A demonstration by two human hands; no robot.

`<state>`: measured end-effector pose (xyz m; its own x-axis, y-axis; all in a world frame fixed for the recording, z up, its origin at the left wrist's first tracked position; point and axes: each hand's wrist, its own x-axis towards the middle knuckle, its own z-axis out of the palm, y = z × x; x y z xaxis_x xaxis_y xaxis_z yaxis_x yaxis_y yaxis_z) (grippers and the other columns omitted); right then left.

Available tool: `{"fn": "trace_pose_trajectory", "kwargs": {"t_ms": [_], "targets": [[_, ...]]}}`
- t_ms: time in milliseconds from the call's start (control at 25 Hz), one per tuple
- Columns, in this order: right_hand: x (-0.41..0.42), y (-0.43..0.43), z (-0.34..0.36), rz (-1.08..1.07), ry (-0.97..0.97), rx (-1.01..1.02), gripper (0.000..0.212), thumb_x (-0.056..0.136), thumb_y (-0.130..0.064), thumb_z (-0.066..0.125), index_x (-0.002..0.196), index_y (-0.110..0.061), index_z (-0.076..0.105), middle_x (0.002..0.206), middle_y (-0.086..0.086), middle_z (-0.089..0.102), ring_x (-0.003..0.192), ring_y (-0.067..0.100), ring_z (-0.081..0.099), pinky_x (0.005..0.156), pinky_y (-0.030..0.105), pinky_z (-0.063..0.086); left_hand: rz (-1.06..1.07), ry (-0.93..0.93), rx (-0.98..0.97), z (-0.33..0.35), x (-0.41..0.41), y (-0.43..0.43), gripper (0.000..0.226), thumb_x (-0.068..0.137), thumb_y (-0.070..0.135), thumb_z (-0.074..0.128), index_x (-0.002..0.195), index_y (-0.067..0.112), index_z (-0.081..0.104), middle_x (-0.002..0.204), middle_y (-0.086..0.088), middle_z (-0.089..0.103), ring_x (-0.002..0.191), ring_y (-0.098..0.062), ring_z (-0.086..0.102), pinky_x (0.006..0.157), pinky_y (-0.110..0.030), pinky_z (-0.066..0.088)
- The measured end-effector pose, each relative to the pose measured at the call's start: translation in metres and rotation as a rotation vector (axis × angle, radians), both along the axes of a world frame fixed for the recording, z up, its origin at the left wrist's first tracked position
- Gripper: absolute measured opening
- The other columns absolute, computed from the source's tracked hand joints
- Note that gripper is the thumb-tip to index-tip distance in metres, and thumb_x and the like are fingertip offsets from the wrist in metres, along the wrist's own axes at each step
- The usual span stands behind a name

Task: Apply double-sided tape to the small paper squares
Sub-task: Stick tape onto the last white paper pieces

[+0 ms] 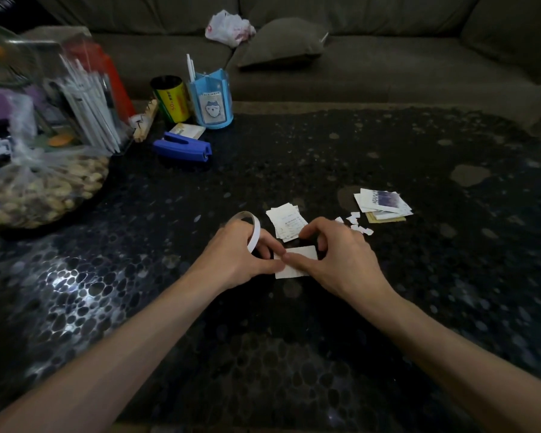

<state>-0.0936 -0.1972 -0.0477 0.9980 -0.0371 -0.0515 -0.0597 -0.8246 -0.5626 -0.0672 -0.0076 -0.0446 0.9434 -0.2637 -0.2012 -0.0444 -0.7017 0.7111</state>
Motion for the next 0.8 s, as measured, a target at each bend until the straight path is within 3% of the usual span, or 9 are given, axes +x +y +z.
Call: {"fn": "trace_pose_trajectory", "kwargs": {"t_ms": [120, 200, 320, 440, 600, 800], "targets": [[0.003, 0.0, 0.002, -0.003, 0.014, 0.01, 0.049, 0.082, -0.05, 0.084, 0.121, -0.032, 0.06, 0.109, -0.011, 0.053, 0.094, 0.005, 0.054, 0.082, 0.027, 0.046, 0.0, 0.009, 0.002, 0.0, 0.0, 0.001, 0.018, 0.081, 0.03, 0.088, 0.096, 0.036, 0.079, 0.079, 0.011, 0.072, 0.067, 0.005, 0.064, 0.066, -0.02, 0.049], [0.006, -0.006, 0.004, -0.012, 0.038, 0.036, 0.042, 0.086, -0.039, 0.084, 0.12, -0.032, 0.061, 0.103, -0.013, 0.052, 0.086, 0.003, 0.053, 0.081, 0.025, 0.045, 0.003, 0.005, -0.002, 0.0, 0.0, 0.0, 0.023, 0.081, 0.028, 0.088, 0.1, 0.036, 0.078, 0.079, 0.011, 0.072, 0.065, 0.007, 0.063, 0.067, -0.018, 0.046], [0.009, -0.014, 0.004, 0.013, 0.064, 0.056, 0.029, 0.092, -0.03, 0.079, 0.116, -0.036, 0.065, 0.111, -0.007, 0.058, 0.082, 0.005, 0.057, 0.08, 0.023, 0.05, 0.025, 0.017, -0.004, 0.001, 0.0, 0.0, 0.031, 0.08, 0.028, 0.089, 0.108, 0.036, 0.075, 0.083, 0.01, 0.072, 0.068, 0.002, 0.066, 0.067, -0.018, 0.047], [0.006, -0.019, 0.003, 0.095, 0.062, 0.037, 0.026, 0.091, -0.035, 0.08, 0.114, -0.034, 0.07, 0.112, -0.007, 0.057, 0.074, 0.003, 0.056, 0.073, 0.017, 0.045, 0.03, 0.028, 0.0, 0.001, 0.0, 0.0, 0.035, 0.08, 0.029, 0.089, 0.111, 0.036, 0.074, 0.084, 0.009, 0.071, 0.069, 0.001, 0.066, 0.069, -0.019, 0.047], [0.006, -0.018, 0.004, 0.137, 0.089, -0.023, 0.032, 0.086, -0.04, 0.084, 0.112, -0.033, 0.065, 0.114, -0.007, 0.052, 0.077, 0.001, 0.049, 0.08, 0.024, 0.046, 0.026, 0.017, 0.003, 0.001, 0.0, -0.001, 0.033, 0.079, 0.029, 0.089, 0.108, 0.035, 0.075, 0.085, 0.01, 0.069, 0.068, 0.002, 0.063, 0.068, -0.017, 0.045], [0.007, -0.02, 0.005, 0.121, 0.084, 0.086, 0.015, 0.094, -0.031, 0.077, 0.089, -0.036, 0.064, 0.102, -0.01, 0.058, 0.074, 0.002, 0.052, 0.073, 0.023, 0.045, 0.026, -0.002, -0.015, 0.002, -0.002, -0.003, 0.029, 0.077, 0.028, 0.091, 0.1, 0.034, 0.075, 0.093, 0.008, 0.068, 0.068, -0.003, 0.062, 0.067, -0.021, 0.051]]}}
